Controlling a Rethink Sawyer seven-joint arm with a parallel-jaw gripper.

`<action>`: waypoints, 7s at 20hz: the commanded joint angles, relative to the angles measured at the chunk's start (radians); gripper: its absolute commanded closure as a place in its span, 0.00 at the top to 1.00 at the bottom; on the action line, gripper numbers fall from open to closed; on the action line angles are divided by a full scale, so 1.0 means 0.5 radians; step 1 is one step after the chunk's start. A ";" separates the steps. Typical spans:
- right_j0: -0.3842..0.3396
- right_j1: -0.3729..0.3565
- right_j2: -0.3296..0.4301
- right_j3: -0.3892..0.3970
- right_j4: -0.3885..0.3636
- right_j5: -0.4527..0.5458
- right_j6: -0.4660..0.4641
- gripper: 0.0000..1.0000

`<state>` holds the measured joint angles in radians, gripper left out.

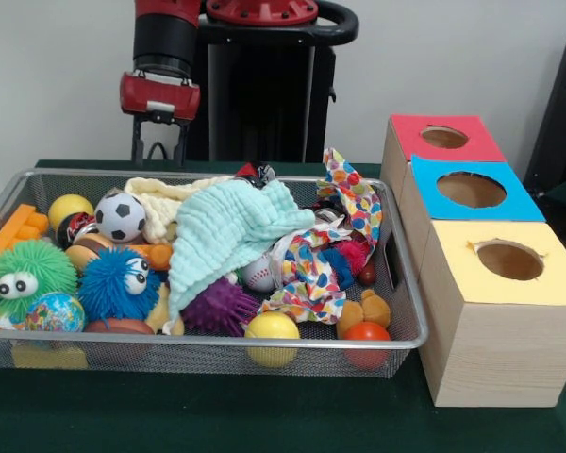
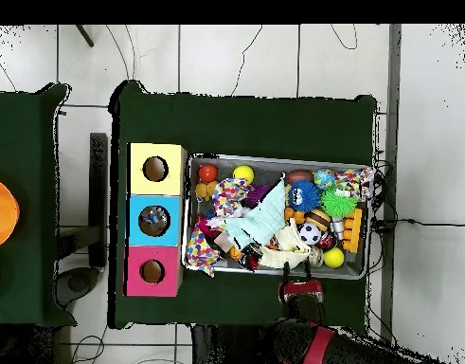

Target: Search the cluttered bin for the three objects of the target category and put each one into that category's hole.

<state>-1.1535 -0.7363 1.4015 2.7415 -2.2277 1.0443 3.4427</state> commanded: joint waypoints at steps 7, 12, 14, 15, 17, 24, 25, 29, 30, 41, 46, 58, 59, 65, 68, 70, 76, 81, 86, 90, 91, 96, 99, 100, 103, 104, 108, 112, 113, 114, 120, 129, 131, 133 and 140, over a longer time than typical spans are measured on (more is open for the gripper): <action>0.058 0.317 -0.148 -0.491 -0.234 0.148 0.234 1.00; 0.090 0.348 -0.247 -0.609 -0.194 0.036 0.127 1.00; 0.122 0.361 -0.340 -0.674 -0.162 -0.029 0.024 1.00; 0.162 0.372 -0.442 -0.739 -0.111 -0.088 -0.099 1.00; 0.210 0.382 -0.573 -0.801 -0.050 -0.144 -0.227 1.00; 0.389 0.420 -0.940 -0.969 0.052 -0.323 -0.507 1.00; 0.419 0.425 -0.986 -0.985 0.060 -0.336 -0.530 1.00; 0.533 0.474 -1.238 -1.102 0.157 -0.482 -0.715 1.00; 0.566 0.493 -1.297 -1.130 0.169 -0.513 -0.736 1.00; 0.788 0.526 -1.552 -1.247 0.157 -0.668 -0.659 0.00; 0.866 0.491 -1.609 -1.249 0.130 -0.705 -0.555 0.00; 0.815 -0.432 -1.353 -0.871 0.452 -1.237 -0.078 0.00; 0.821 -0.513 -1.329 -0.843 0.472 -1.248 -0.016 0.00; 0.927 -0.937 -1.042 -0.546 0.121 -0.856 0.919 0.00; 0.990 -1.064 -1.050 -0.506 0.096 -0.793 1.135 0.00; 1.030 -1.112 -1.039 -0.463 0.015 -0.673 1.335 0.00; 1.142 -1.233 -1.065 -0.381 -0.246 -0.261 1.664 0.00; 1.234 -1.372 -1.157 -0.373 -0.298 -0.150 1.646 0.00; 1.251 -1.339 -1.232 -0.393 -0.253 -0.090 1.531 0.00; 1.199 -1.070 -1.193 -0.372 -0.316 -0.027 1.392 0.00; 1.184 -1.019 -1.188 -0.375 -0.328 -0.019 1.365 0.00; 1.122 -0.823 -1.168 -0.380 -0.418 0.000 1.281 0.00; 1.088 -0.747 -1.169 -0.388 -0.478 0.029 1.240 0.00; 1.072 -0.714 -1.165 -0.382 -0.518 0.066 1.237 0.00; 1.025 -0.669 -1.153 -0.371 -0.603 0.094 1.230 0.00; 1.012 -0.658 -1.149 -0.364 -0.625 0.092 1.219 0.00; 0.961 -0.591 -1.141 -0.351 -0.708 0.067 1.131 0.00; 0.918 -0.431 -1.152 -0.386 -0.787 0.059 0.970 0.00; 0.911 -0.395 -1.154 -0.386 -0.810 0.059 0.935 0.00; 0.914 -0.363 -1.158 -0.383 -0.824 0.058 0.897 0.00; 0.960 -0.220 -1.273 -0.488 -0.757 -0.083 0.646 0.00; 1.068 -0.192 -1.465 -0.654 -0.611 -0.281 0.402 1.00; 1.084 -0.190 -1.493 -0.675 -0.602 -0.314 0.388 1.00; 1.099 -0.188 -1.513 -0.688 -0.597 -0.340 0.382 1.00; 1.181 -0.225 -1.614 -0.770 -0.467 -0.502 0.263 1.00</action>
<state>-0.5875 -0.8619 0.6490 2.5056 -2.5268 0.9181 3.8469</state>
